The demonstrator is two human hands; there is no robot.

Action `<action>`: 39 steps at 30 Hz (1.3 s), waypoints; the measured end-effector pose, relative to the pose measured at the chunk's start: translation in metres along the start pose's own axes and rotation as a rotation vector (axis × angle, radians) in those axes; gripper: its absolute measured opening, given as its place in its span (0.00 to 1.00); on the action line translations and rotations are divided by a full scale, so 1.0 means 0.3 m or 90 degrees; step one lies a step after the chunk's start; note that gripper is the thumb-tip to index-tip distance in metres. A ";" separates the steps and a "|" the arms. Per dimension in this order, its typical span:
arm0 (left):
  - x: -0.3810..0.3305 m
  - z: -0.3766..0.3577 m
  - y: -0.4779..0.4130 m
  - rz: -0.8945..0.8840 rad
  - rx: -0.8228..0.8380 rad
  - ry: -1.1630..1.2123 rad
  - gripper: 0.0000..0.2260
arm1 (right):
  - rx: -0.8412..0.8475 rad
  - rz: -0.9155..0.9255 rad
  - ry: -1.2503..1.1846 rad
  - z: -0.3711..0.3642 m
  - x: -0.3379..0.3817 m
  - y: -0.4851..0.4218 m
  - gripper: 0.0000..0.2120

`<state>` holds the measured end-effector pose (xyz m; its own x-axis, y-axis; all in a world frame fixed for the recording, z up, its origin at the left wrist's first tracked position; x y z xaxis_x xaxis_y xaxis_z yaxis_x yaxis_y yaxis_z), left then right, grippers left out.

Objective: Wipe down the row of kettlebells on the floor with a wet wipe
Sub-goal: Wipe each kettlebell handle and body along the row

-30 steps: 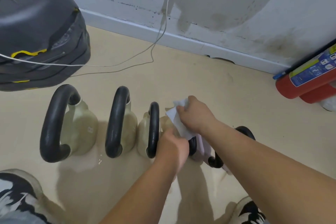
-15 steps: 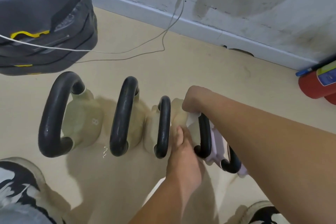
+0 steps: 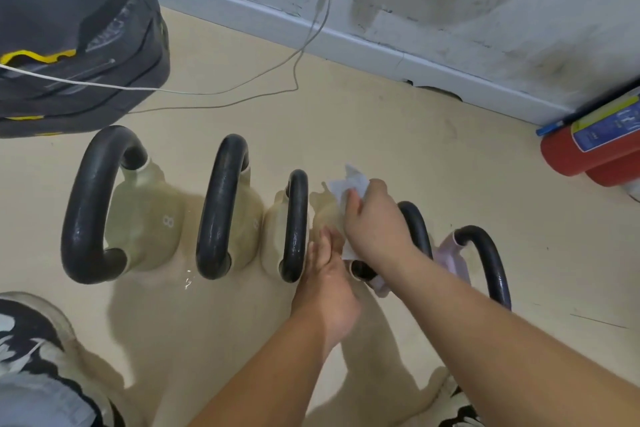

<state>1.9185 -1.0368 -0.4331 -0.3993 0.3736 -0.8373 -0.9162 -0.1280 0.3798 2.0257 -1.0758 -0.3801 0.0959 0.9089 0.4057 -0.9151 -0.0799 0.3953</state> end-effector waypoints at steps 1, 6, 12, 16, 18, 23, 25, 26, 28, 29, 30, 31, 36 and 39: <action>0.004 -0.005 0.003 0.001 -0.001 0.006 0.41 | -0.014 -0.009 -0.013 -0.011 -0.019 0.025 0.14; 0.049 -0.044 0.027 -0.081 -0.028 -0.028 0.40 | -0.099 -0.003 -0.067 -0.063 -0.111 0.122 0.11; 0.070 -0.050 0.084 -0.112 -0.015 -0.068 0.35 | -0.151 -0.002 -0.111 -0.134 -0.195 0.212 0.13; 0.095 -0.055 0.128 -0.069 0.002 0.030 0.46 | -0.139 -0.024 -0.153 -0.183 -0.229 0.251 0.10; 0.084 -0.065 0.159 -0.093 0.037 0.044 0.39 | -0.127 -0.049 -0.170 -0.197 -0.235 0.261 0.08; 0.117 -0.081 0.171 -0.074 0.011 0.036 0.31 | -0.012 -0.166 -0.173 -0.223 -0.269 0.261 0.08; 0.120 -0.079 0.161 -0.075 0.000 0.091 0.31 | 0.021 -0.185 -0.168 -0.230 -0.265 0.258 0.14; 0.128 -0.078 0.152 -0.090 0.009 0.067 0.30 | 0.031 -0.191 -0.159 -0.235 -0.262 0.255 0.16; 0.151 -0.079 0.142 -0.123 0.000 0.004 0.27 | 0.046 -0.211 -0.141 -0.241 -0.258 0.251 0.19; 0.158 -0.078 0.140 -0.128 0.002 -0.008 0.27 | 0.053 -0.222 -0.136 -0.242 -0.257 0.249 0.19; 0.161 -0.078 0.140 -0.119 0.009 -0.008 0.29 | 0.058 -0.228 -0.127 -0.240 -0.256 0.249 0.18; 0.163 -0.077 0.139 -0.106 0.018 -0.004 0.30 | 0.062 -0.233 -0.116 -0.237 -0.257 0.248 0.15; 0.136 -0.067 0.152 -0.120 0.039 -0.022 0.27 | 0.083 -0.234 0.006 -0.227 -0.266 0.240 0.10; 0.124 -0.048 0.153 -0.098 0.078 -0.058 0.26 | 0.066 -0.190 0.132 -0.211 -0.261 0.251 0.18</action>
<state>1.8612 -1.0419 -0.4523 -0.2457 0.4623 -0.8520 -0.9526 0.0474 0.3004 1.9243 -1.1270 -0.4342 0.2605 0.9614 0.0889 -0.8132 0.1688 0.5570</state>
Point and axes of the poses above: each hand's wrist, its own y-axis away from the middle knuckle, its own z-axis out of the back of the hand, x = y × z, the point moved 1 cm from there along -y, towards the middle knuckle, and after that the axes turned 12 degrees about -z, right-handed, at the moved point
